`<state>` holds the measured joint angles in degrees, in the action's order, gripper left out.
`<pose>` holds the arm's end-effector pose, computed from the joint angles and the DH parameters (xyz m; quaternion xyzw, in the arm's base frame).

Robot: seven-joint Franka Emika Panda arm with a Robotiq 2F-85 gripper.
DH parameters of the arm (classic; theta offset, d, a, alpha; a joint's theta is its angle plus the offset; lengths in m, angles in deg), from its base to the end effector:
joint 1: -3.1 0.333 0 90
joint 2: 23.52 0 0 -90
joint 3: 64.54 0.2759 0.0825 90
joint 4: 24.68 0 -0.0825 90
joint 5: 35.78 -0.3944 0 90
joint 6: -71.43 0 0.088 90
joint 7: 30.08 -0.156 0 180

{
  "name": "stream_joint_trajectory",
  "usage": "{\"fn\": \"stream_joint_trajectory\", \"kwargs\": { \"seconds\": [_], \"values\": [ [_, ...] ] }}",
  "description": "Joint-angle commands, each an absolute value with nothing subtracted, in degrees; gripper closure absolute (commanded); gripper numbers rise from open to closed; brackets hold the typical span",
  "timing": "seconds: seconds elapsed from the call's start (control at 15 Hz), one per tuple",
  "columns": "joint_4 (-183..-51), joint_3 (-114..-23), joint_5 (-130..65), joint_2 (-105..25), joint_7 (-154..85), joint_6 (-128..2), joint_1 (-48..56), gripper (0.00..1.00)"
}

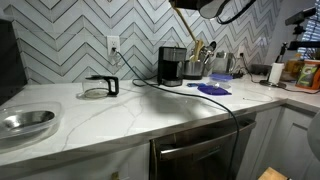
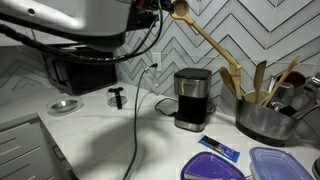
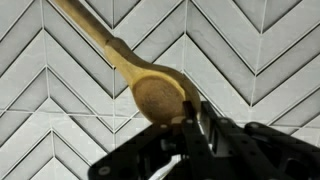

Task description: Put the wooden spoon inside the silver container

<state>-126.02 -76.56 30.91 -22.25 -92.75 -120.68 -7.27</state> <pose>0.6138 -0.1364 0.6460 0.7356 -0.0575 0.6703 0.0792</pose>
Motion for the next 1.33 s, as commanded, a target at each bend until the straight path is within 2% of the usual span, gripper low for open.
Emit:
{"fn": "stream_joint_trajectory", "kwargs": {
  "seconds": [0.0, 0.53, 1.27],
  "values": [
    [-120.4, -76.8, 16.2, -30.4, -85.6, -127.4, -8.3, 0.97],
    [-114.4, -80.8, 4.6, -41.1, -87.7, -133.4, -7.3, 0.97],
    [-115.8, -84.7, -7.6, -45.4, -83.1, -138.1, -5.7, 0.97]
  ]
}}
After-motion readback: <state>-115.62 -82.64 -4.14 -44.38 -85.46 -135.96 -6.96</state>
